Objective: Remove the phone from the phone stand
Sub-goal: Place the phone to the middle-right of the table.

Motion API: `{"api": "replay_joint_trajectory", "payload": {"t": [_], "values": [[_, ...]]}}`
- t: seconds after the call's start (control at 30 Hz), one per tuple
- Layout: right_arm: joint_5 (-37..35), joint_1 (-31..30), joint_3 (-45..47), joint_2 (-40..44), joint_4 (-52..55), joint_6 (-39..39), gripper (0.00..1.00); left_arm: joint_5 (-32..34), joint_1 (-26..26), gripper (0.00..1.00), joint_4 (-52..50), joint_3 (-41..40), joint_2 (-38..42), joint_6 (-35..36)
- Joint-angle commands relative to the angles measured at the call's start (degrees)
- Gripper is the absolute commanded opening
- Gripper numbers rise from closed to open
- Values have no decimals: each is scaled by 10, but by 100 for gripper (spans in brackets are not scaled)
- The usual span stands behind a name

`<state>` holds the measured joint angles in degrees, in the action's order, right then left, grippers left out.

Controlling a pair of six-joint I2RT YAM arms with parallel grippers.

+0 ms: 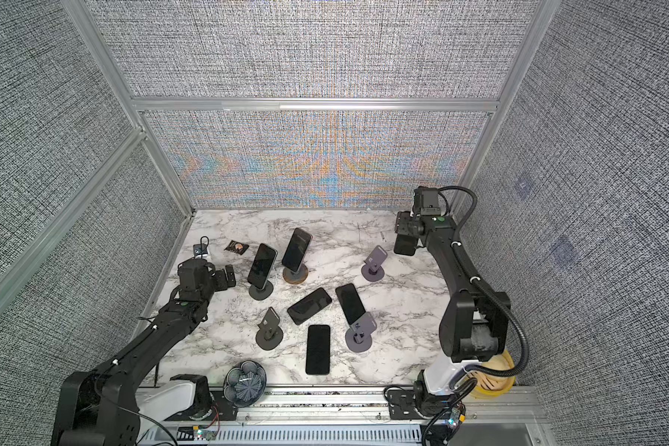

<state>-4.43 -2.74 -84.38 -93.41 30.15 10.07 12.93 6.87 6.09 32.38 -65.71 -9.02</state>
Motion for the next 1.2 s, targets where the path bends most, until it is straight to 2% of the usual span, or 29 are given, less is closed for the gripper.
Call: {"api": "replay_joint_trajectory", "payload": {"t": [0.0,0.27,0.47,0.83,1.03,1.17], "values": [[0,-8,40,41,-8,6,65,-4,-1,99,0,8,-5,-2],[-16,-45,170,139,46,21,65,-7,-1,99,10,-6,11,-2],[-32,-88,229,157,65,39,65,-18,-1,99,15,-4,6,7],[-33,-164,297,111,78,72,64,-29,-1,98,29,-18,20,13],[-6,-165,315,78,95,82,65,-46,-1,98,29,-20,24,20],[-7,-167,326,85,95,91,65,-50,-1,98,31,-22,26,23]]}}
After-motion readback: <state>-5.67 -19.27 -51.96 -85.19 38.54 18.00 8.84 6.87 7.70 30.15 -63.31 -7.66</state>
